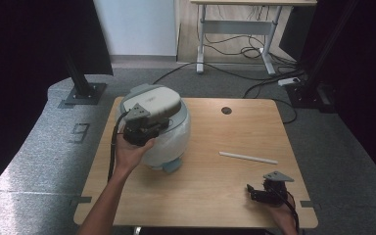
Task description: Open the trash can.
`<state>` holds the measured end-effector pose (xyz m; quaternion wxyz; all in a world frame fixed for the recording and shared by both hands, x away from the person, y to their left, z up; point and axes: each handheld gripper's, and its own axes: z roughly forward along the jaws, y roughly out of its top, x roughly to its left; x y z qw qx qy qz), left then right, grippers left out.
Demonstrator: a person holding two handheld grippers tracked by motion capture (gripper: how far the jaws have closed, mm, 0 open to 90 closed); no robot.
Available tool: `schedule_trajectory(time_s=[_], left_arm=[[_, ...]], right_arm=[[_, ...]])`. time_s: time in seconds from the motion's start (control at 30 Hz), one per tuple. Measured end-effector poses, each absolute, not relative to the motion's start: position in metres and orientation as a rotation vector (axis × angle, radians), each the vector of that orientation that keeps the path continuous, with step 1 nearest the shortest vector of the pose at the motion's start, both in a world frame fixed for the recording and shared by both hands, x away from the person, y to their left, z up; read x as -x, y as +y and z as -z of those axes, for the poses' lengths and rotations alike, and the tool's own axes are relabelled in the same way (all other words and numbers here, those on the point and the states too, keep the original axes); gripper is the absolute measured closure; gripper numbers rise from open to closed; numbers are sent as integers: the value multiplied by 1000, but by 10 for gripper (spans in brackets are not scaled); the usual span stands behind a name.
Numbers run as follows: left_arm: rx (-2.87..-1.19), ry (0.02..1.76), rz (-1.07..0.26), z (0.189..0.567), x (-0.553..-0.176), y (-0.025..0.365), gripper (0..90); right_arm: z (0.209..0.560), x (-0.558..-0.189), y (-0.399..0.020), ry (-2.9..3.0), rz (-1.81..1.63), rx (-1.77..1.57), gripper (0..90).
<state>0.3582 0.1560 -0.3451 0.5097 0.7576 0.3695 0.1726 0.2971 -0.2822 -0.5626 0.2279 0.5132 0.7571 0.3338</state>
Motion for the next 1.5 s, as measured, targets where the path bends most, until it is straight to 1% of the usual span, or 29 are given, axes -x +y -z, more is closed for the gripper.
schedule_trajectory(time_s=[0.13,0.27,0.3,0.33,0.37,0.4,0.43,0.47,0.5,0.53,0.7,0.87,1.17,1.33,1.5], left_arm=[[-1831,887,-389,346,-359,156,900],[-1837,882,-415,344,-358,154,898],[-1834,882,-418,343,-357,154,855],[-1825,881,-419,343,-356,154,839],[-1786,858,-409,342,-350,157,809],[-1786,858,-409,342,-350,157,774],[-1775,849,-404,342,-346,159,774],[-1774,840,-397,341,-340,162,732],[-1772,837,-396,340,-337,163,671],[-1766,831,-389,340,-333,166,637],[-1756,823,-373,347,-313,182,406],[-1756,827,-409,361,-293,197,295],[-1801,866,-500,399,-273,212,249],[-1840,908,-490,430,-273,217,250],[-1854,985,-471,462,-283,223,250]], right_arm=[[562,-297,-282,2085,-920,-1414,139],[563,-297,-282,2086,-920,-1413,139],[563,-297,-282,2086,-920,-1413,139],[563,-297,-282,2087,-920,-1412,139],[563,-297,-283,2088,-920,-1409,139],[563,-297,-283,2087,-921,-1409,139],[563,-297,-283,2087,-921,-1409,139],[563,-297,-283,2088,-921,-1409,139],[563,-297,-283,2087,-923,-1408,139],[563,-297,-283,2088,-923,-1408,139],[563,-297,-283,2087,-924,-1405,139],[563,-297,-283,2089,-923,-1405,139],[563,-297,-283,2089,-923,-1406,139],[563,-297,-283,2089,-923,-1405,139],[563,-297,-283,2089,-924,-1406,139]])
